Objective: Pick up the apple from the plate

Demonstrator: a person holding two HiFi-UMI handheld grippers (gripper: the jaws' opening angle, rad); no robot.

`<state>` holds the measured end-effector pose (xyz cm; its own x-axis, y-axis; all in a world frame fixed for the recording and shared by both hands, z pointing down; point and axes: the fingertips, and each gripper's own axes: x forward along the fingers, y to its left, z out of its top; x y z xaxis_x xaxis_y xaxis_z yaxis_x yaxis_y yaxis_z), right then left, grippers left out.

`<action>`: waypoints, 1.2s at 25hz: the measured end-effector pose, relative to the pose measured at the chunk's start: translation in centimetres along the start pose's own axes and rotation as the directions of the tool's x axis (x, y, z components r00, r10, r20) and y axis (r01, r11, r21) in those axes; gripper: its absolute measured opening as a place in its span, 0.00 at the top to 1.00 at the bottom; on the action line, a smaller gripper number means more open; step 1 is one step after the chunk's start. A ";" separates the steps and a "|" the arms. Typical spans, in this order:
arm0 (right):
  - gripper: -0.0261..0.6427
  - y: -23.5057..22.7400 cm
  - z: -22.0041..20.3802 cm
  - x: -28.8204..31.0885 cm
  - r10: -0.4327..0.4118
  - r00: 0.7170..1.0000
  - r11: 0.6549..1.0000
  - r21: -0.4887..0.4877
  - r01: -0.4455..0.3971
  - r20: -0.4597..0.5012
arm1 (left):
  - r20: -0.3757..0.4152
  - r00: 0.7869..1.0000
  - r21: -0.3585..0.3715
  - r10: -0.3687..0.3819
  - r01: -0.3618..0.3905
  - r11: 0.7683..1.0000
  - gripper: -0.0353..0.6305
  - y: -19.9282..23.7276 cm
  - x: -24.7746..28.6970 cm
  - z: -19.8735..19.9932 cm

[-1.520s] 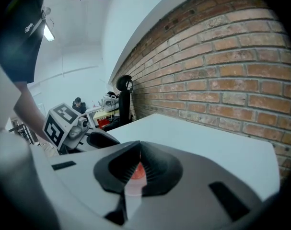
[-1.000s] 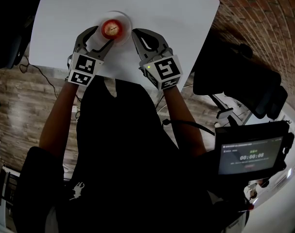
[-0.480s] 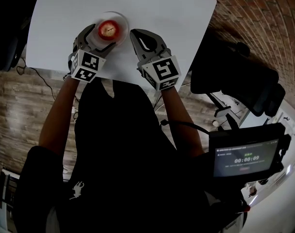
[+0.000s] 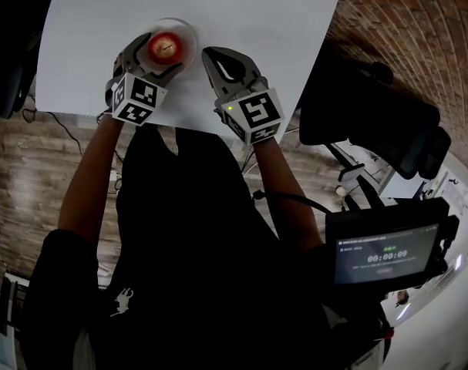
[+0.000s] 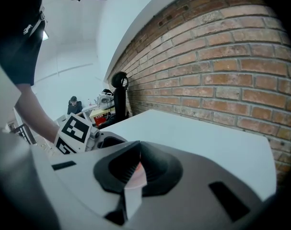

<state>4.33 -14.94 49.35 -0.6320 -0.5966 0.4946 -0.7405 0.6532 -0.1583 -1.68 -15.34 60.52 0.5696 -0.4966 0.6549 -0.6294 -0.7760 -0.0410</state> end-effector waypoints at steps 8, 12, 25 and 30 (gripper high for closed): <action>0.95 -0.2 -0.3 -0.3 -0.010 1.000 1.000 0.008 0.010 -0.005 | 0.007 1.000 0.006 0.002 -0.002 1.000 0.29 -0.1 0.7 0.4; 0.95 -0.3 -0.2 -0.3 -0.015 1.000 1.000 0.008 0.015 0.007 | 0.011 1.000 -0.011 0.004 -0.004 1.000 0.30 0.1 0.9 0.4; 0.95 -0.4 -0.1 -0.4 -0.026 1.000 1.000 0.012 0.025 0.016 | 0.027 0.999 -0.039 0.028 -0.027 0.999 0.33 0.9 0.6 0.8; 0.95 -0.5 0.0 -0.2 -0.035 0.999 0.999 -0.010 0.035 0.020 | 0.037 0.999 -0.036 0.031 -0.030 0.999 0.33 1.1 0.4 1.3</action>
<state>4.82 -15.09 49.36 -0.6104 -0.6283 0.4823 -0.7598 0.6366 -0.1322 -1.48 -16.84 59.75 0.5691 -0.5349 0.6245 -0.6645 -0.7465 -0.0338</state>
